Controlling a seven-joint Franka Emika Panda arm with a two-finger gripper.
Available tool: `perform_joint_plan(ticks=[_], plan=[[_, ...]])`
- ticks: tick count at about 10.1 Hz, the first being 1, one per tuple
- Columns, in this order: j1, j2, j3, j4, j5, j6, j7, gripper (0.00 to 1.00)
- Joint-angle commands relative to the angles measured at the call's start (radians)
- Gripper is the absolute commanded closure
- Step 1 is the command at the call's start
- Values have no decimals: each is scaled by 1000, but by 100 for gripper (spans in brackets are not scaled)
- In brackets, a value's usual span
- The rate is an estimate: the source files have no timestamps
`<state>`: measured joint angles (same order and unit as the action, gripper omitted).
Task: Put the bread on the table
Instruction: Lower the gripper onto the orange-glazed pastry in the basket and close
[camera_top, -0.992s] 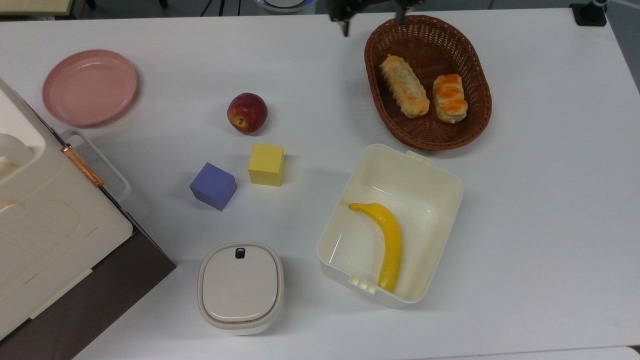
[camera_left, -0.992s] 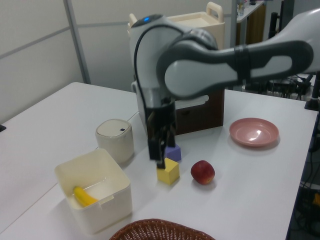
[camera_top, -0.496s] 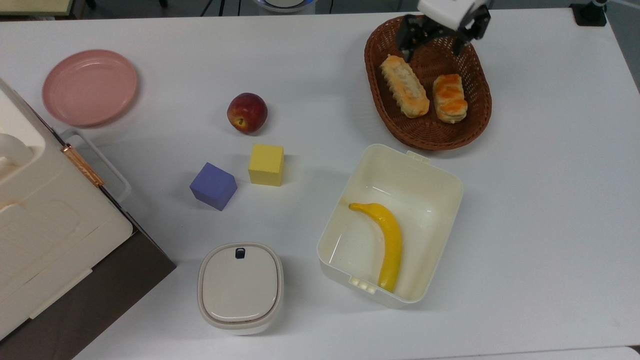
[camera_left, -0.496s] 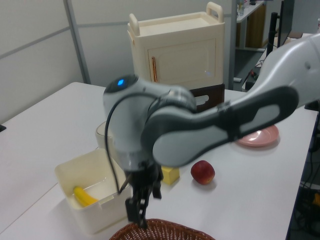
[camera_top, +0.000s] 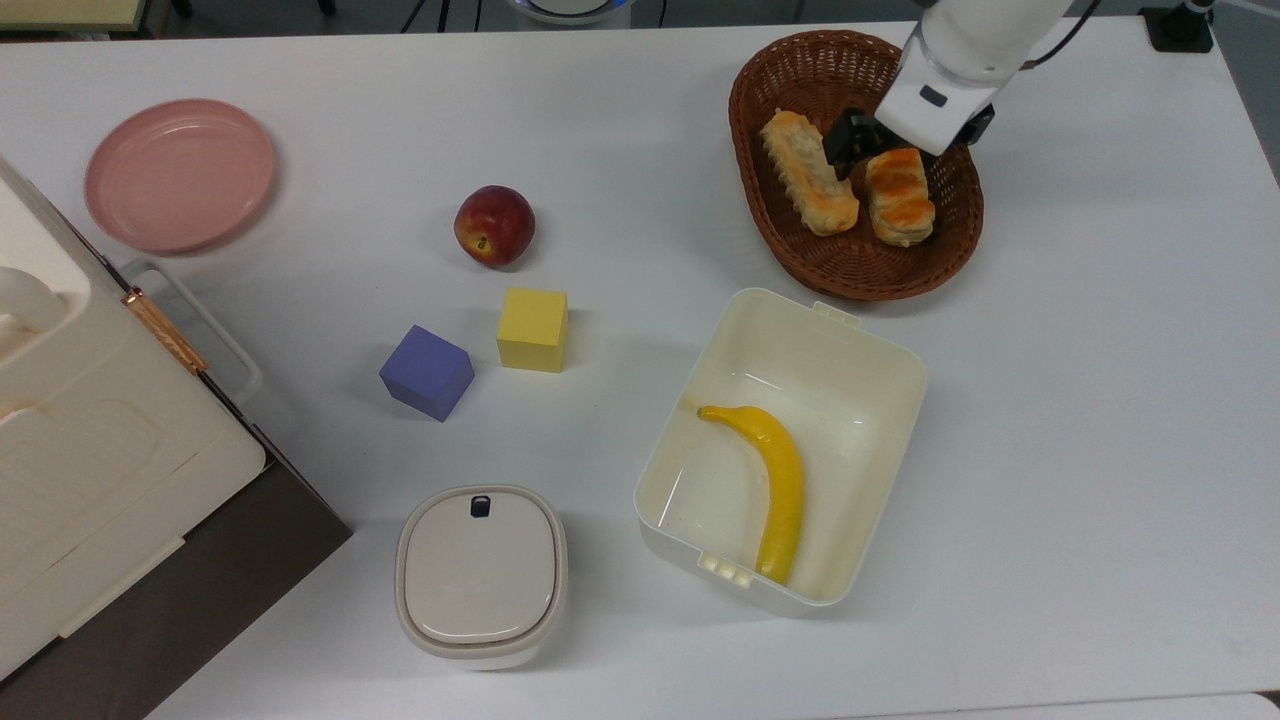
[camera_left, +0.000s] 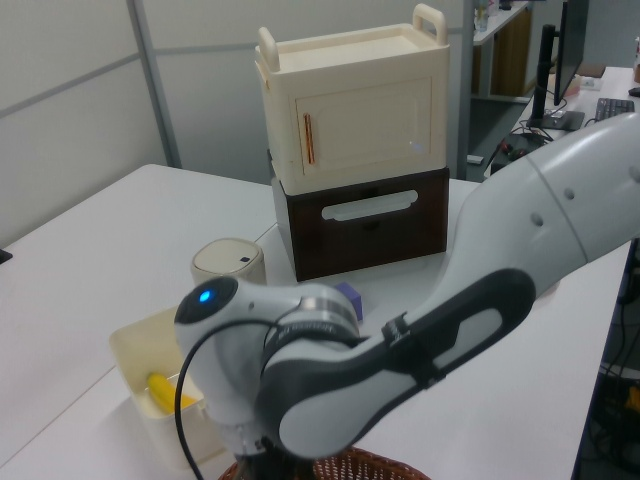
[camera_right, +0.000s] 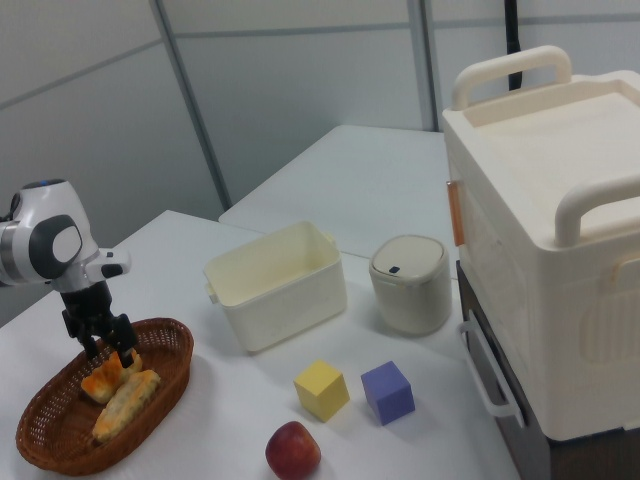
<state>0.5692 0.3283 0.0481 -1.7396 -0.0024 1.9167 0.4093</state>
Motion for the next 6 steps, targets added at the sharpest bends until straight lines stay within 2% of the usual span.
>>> perform_joint_plan(ticks=[1,3,4,5,6], plan=[[5,60,27,-2,16,89,46,0],[5,90,33,-2,15,128,52,0],[3,92,33,-2,9,130,49,19],[0,92,33,-2,7,130,49,54],[1,90,32,2,7,127,49,76]])
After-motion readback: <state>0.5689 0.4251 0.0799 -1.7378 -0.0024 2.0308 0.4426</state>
